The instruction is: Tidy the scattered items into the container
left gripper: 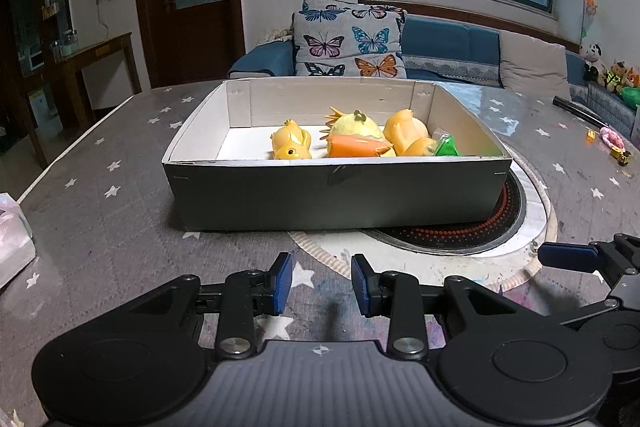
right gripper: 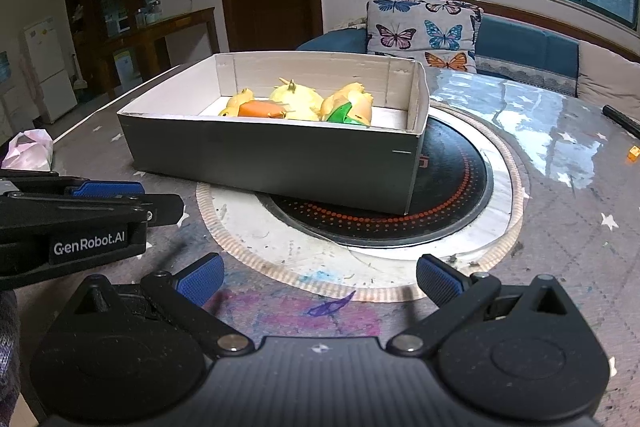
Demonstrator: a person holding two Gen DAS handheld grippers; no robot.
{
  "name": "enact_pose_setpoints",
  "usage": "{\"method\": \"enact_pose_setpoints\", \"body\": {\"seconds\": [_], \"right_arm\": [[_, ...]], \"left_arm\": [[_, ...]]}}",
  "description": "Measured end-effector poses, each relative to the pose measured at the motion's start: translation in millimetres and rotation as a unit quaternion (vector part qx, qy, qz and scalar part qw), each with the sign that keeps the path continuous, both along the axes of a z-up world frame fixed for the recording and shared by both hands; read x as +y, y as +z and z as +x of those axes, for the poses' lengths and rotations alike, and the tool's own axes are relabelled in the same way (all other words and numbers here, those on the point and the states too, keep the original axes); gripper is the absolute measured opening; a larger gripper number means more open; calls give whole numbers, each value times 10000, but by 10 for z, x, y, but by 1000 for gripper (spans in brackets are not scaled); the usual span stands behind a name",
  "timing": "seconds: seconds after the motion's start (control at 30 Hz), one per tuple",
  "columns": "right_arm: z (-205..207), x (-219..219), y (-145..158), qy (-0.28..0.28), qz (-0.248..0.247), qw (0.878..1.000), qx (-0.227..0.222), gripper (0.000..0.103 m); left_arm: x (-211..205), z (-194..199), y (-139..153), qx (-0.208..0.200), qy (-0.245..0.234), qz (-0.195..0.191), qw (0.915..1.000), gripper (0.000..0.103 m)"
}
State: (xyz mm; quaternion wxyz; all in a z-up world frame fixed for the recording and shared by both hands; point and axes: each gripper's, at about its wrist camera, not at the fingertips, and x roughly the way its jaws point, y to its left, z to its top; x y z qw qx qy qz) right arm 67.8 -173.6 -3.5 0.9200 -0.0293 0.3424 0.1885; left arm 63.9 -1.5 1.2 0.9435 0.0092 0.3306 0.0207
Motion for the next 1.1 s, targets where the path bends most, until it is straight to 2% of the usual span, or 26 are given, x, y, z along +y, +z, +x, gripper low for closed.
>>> {"method": "enact_pose_setpoints", "body": {"seconds": [1.1], "right_arm": [[-31, 102, 18, 61, -23, 10000, -36, 103]], "left_arm": [[9, -32, 8, -16, 25, 67, 10000, 35]]}}
